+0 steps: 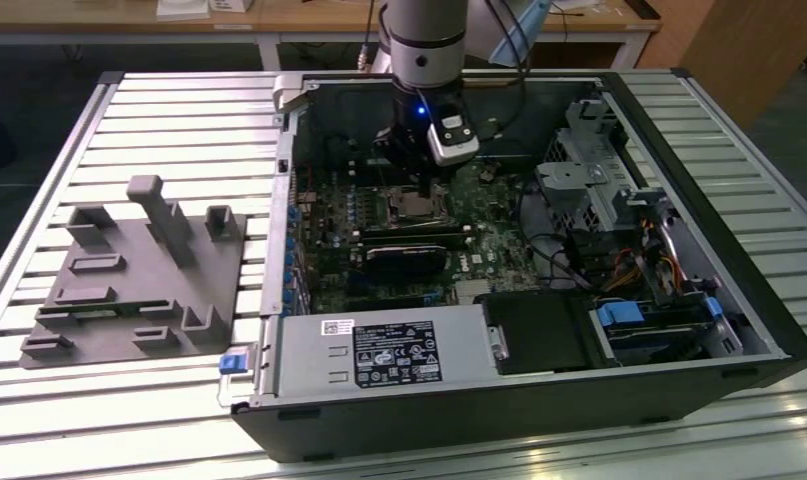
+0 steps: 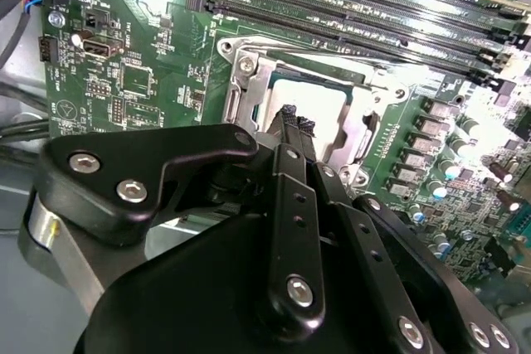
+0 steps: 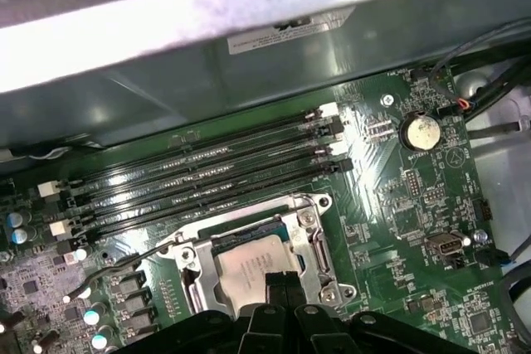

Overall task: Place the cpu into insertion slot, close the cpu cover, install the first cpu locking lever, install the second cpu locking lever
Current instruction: 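Close the cpu cover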

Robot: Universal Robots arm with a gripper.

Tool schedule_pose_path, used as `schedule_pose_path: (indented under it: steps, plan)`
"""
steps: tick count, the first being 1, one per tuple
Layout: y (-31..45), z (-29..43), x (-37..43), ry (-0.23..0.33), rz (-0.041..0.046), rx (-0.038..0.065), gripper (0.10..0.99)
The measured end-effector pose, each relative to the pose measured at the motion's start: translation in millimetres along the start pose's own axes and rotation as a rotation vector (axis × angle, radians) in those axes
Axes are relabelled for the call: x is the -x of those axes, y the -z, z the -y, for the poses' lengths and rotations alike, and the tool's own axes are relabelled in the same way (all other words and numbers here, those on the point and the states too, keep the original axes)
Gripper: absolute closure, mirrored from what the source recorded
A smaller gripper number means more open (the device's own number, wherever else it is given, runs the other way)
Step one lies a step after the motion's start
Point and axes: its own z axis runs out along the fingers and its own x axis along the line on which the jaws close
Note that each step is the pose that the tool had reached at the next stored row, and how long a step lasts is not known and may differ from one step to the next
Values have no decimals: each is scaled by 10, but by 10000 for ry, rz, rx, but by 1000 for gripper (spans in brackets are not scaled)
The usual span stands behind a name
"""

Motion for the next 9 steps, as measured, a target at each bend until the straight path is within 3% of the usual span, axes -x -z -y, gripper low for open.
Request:
schedule_pose_path:
  steps: [9]
  plan:
    - [-34,13,-43,446,-5,54,980]
